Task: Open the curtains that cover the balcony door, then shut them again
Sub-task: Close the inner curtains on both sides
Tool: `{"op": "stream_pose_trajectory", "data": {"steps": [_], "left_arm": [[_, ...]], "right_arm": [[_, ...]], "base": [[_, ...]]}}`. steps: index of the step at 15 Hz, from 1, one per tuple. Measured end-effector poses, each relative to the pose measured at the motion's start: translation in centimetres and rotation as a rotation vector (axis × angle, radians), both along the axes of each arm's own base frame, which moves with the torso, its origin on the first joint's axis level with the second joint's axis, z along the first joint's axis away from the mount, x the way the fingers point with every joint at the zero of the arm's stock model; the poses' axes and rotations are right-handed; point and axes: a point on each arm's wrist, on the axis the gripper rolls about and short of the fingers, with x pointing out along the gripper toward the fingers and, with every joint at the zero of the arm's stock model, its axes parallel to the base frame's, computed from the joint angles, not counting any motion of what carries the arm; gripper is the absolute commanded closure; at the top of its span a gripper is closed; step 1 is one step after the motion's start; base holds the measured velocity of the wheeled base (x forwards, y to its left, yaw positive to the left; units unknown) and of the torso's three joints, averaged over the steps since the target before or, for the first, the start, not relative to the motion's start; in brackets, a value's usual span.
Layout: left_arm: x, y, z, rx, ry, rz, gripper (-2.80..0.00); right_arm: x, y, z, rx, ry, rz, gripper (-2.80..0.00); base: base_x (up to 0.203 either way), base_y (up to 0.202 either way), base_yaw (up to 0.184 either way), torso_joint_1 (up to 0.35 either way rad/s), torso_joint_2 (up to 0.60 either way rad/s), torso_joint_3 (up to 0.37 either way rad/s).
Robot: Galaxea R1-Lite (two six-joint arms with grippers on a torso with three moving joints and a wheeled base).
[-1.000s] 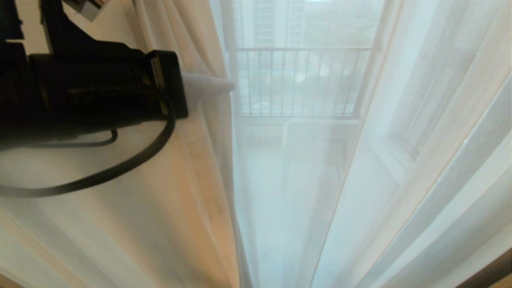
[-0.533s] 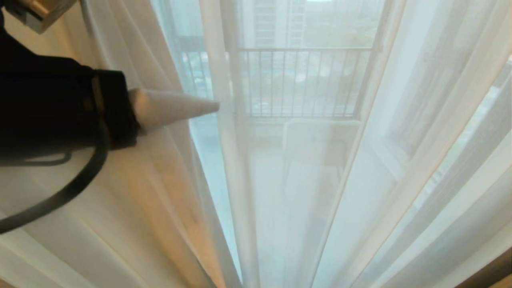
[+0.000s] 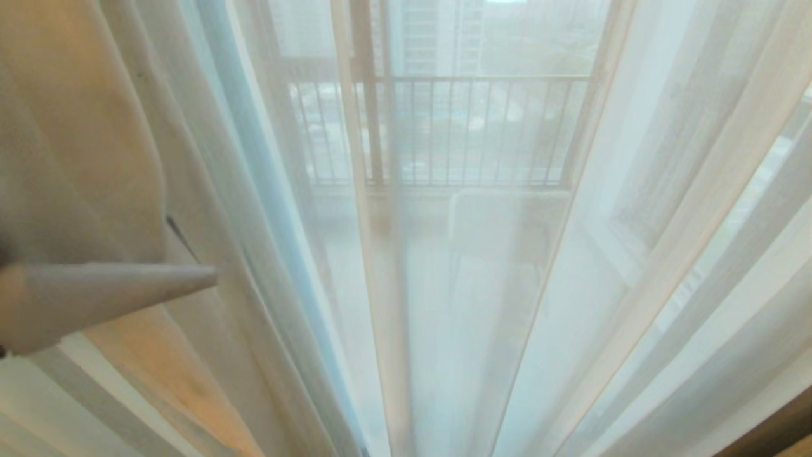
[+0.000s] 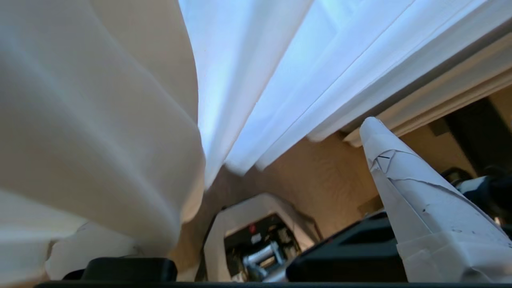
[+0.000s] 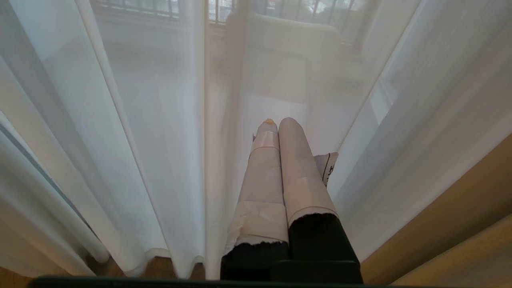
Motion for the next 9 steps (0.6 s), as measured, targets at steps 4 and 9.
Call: {"op": "stream_pose_trajectory", "data": {"steps": [4, 9], "left_arm": [[-2.2, 2.5, -1.3, 0.052, 0.084, 0.091, -2.80], [-5.0, 4.4, -1.9, 0.031, 0.124, 0.131, -2.80]], "right_arm": [[0.0, 0.0, 0.0, 0.000, 0.000, 0.000, 0.00], [0.0, 0.0, 0.0, 0.000, 0.000, 0.000, 0.00]], "base": [[0.000, 0.000, 0.000, 0.000, 0.00, 0.000], [0.000, 0.000, 0.000, 0.000, 0.00, 0.000]]}}
